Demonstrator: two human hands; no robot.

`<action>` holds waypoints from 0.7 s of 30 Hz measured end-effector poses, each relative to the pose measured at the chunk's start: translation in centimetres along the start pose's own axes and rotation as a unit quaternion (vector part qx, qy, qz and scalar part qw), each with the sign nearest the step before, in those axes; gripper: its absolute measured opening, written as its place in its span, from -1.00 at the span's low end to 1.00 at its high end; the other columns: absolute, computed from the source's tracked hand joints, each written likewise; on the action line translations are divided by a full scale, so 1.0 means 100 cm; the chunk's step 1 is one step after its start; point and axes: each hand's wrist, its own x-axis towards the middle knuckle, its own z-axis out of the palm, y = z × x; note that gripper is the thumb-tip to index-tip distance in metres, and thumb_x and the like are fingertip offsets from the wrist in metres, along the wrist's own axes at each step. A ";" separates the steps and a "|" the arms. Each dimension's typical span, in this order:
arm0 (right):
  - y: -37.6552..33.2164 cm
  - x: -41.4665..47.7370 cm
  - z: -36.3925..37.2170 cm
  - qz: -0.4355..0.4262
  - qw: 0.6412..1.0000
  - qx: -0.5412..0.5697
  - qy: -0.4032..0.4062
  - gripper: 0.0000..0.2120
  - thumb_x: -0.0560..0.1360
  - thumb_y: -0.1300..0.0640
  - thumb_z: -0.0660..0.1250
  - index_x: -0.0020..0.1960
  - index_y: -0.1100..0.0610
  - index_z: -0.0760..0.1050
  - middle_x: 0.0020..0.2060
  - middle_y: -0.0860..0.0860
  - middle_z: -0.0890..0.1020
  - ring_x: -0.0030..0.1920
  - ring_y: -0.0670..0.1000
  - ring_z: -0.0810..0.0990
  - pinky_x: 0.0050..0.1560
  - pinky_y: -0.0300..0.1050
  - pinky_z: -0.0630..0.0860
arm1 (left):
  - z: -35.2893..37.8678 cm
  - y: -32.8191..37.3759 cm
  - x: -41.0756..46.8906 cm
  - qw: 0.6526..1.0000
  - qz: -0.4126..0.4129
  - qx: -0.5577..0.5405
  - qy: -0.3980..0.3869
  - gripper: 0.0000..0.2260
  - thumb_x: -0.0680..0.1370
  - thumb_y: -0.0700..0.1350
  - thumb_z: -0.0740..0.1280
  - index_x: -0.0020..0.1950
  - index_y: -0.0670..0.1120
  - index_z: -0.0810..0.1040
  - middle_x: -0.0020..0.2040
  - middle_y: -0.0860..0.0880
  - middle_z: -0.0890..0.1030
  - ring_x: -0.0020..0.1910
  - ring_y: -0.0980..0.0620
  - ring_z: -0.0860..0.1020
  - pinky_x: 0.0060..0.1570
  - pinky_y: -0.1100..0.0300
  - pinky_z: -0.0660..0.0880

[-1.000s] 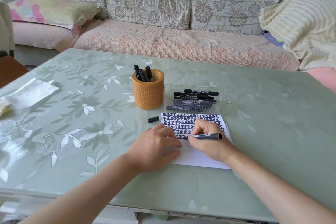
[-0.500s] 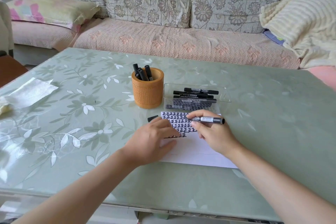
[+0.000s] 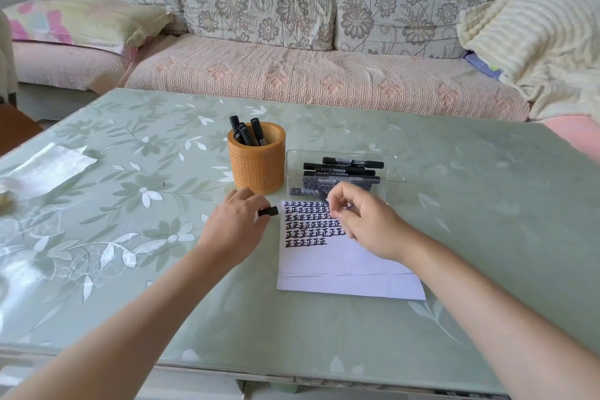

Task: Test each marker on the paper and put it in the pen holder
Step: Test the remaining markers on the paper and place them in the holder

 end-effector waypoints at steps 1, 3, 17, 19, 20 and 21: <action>0.002 0.001 0.000 -0.009 1.000 -0.026 0.013 -0.74 0.56 0.28 0.26 -0.12 -0.08 0.39 -0.25 -0.15 0.46 -0.40 -0.12 0.35 -0.30 -0.21 0.35 | -0.002 0.001 0.001 1.000 0.001 -0.009 0.015 -0.89 0.54 -0.09 0.35 0.05 -0.01 0.60 -0.03 0.05 0.53 0.03 -0.04 0.45 -0.18 0.12 0.39; 0.006 0.004 0.000 -0.009 0.996 -0.070 0.046 -0.73 0.51 0.21 0.37 -0.07 -0.16 0.41 -0.15 -0.16 0.51 -0.34 -0.15 0.40 -0.20 -0.20 0.40 | -0.006 0.004 0.002 0.999 0.006 -0.029 0.041 -0.89 0.53 -0.09 0.36 0.04 0.02 0.60 -0.11 0.11 0.50 -0.04 0.00 0.48 -0.25 0.16 0.37; 0.004 0.010 0.006 -0.032 0.973 -0.202 0.111 -0.82 0.50 0.16 0.39 0.06 -0.06 0.62 -0.04 -0.22 0.60 0.06 -0.10 0.57 0.11 -0.16 0.47 | -0.009 0.017 -0.002 0.991 0.111 -0.065 0.042 -0.89 0.55 -0.12 0.36 0.06 -0.01 0.60 -0.17 0.16 0.44 -0.13 0.10 0.43 -0.20 0.14 0.48; 0.003 0.010 0.007 -0.031 0.973 -0.203 0.104 -0.82 0.50 0.16 0.38 0.06 -0.05 0.62 -0.03 -0.21 0.60 0.06 -0.12 0.55 0.09 -0.20 0.44 | -0.008 0.017 -0.003 0.990 0.117 -0.062 0.038 -0.88 0.55 -0.11 0.35 0.07 -0.01 0.60 -0.17 0.14 0.46 -0.12 0.09 0.44 -0.21 0.11 0.50; 0.003 0.010 0.008 -0.031 0.974 -0.203 0.099 -0.82 0.51 0.16 0.38 0.07 -0.05 0.62 -0.01 -0.21 0.61 0.06 -0.13 0.55 0.08 -0.22 0.43 | -0.008 0.017 -0.004 0.990 0.122 -0.059 0.033 -0.88 0.56 -0.10 0.34 0.08 -0.01 0.59 -0.16 0.13 0.49 -0.11 0.08 0.44 -0.20 0.10 0.50; 0.003 0.010 0.010 -0.032 0.974 -0.203 0.094 -0.82 0.51 0.15 0.38 0.07 -0.05 0.62 0.01 -0.20 0.61 0.05 -0.15 0.54 0.07 -0.23 0.42 | -0.008 0.018 -0.004 0.990 0.127 -0.058 0.026 -0.87 0.56 -0.09 0.33 0.09 -0.02 0.59 -0.14 0.11 0.51 -0.10 0.07 0.45 -0.18 0.10 0.50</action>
